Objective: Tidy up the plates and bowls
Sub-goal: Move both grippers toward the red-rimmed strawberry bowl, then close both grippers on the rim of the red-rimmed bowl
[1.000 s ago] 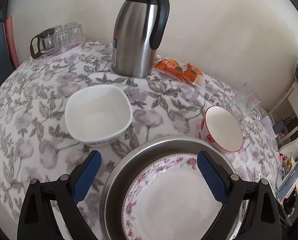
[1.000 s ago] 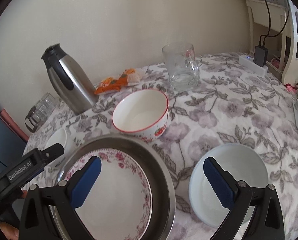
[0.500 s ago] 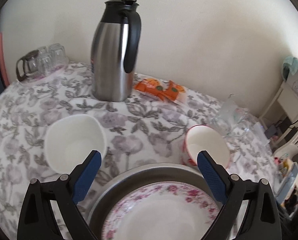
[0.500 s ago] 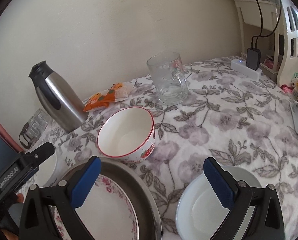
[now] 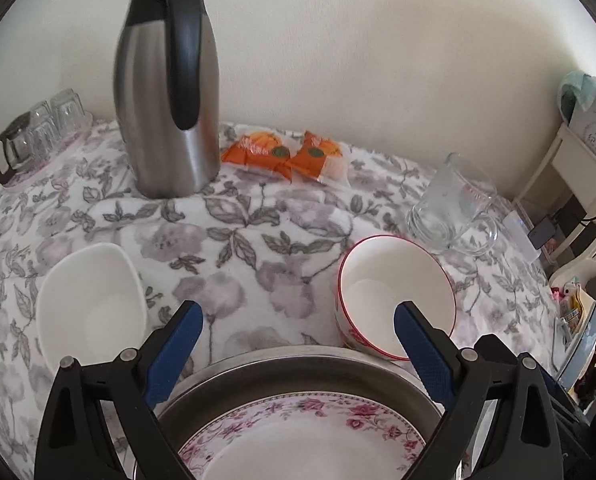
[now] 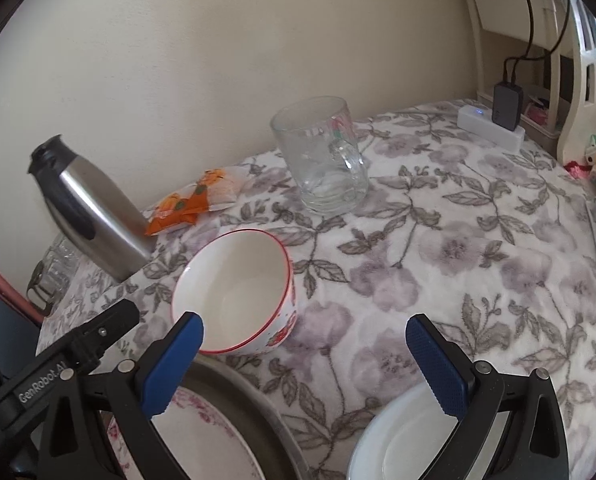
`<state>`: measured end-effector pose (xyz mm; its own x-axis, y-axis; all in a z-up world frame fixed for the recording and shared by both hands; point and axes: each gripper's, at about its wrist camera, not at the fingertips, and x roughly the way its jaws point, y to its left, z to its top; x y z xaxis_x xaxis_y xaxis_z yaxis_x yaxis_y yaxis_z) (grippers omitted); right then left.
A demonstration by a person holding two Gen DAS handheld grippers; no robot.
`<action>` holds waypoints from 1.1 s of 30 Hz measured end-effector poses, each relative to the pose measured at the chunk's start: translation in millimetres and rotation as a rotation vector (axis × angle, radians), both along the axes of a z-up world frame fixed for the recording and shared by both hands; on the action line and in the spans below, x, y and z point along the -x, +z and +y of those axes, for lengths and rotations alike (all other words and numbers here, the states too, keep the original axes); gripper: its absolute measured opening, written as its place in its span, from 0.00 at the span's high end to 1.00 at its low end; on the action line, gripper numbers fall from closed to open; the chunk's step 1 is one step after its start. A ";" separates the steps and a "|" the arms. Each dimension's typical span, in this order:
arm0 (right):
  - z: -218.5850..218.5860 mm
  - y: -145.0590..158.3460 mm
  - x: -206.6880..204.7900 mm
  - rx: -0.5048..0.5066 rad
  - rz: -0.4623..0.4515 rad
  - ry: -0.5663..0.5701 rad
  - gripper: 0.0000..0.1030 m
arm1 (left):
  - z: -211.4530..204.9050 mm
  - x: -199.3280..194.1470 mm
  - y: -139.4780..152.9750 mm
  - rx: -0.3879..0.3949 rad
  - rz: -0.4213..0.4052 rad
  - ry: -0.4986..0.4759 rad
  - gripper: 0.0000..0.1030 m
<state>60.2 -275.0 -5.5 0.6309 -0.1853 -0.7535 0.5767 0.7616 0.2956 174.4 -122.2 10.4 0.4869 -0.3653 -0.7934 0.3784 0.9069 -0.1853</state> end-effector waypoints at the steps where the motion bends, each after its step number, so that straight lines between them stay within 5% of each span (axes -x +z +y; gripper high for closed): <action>1: -1.3 -2.2 -2.9 0.002 0.008 -0.002 0.04 | -2.1 -2.2 -0.7 -0.003 0.011 -0.003 0.06; 12: -4.3 -17.5 -31.4 -0.009 0.104 0.003 0.36 | -35.2 -28.2 -22.2 -0.052 0.130 -0.085 0.09; 20: -13.1 -26.4 -39.7 -0.033 0.138 -0.007 0.44 | -54.3 -34.8 -23.9 -0.142 0.130 -0.125 0.30; 29: -16.0 -33.0 -47.9 -0.079 0.143 0.015 0.56 | -69.1 -41.9 -41.4 -0.245 0.145 -0.113 0.36; 33: -14.7 -36.6 -53.2 -0.088 0.148 0.039 0.62 | -74.4 -44.6 -48.3 -0.283 0.151 -0.123 0.49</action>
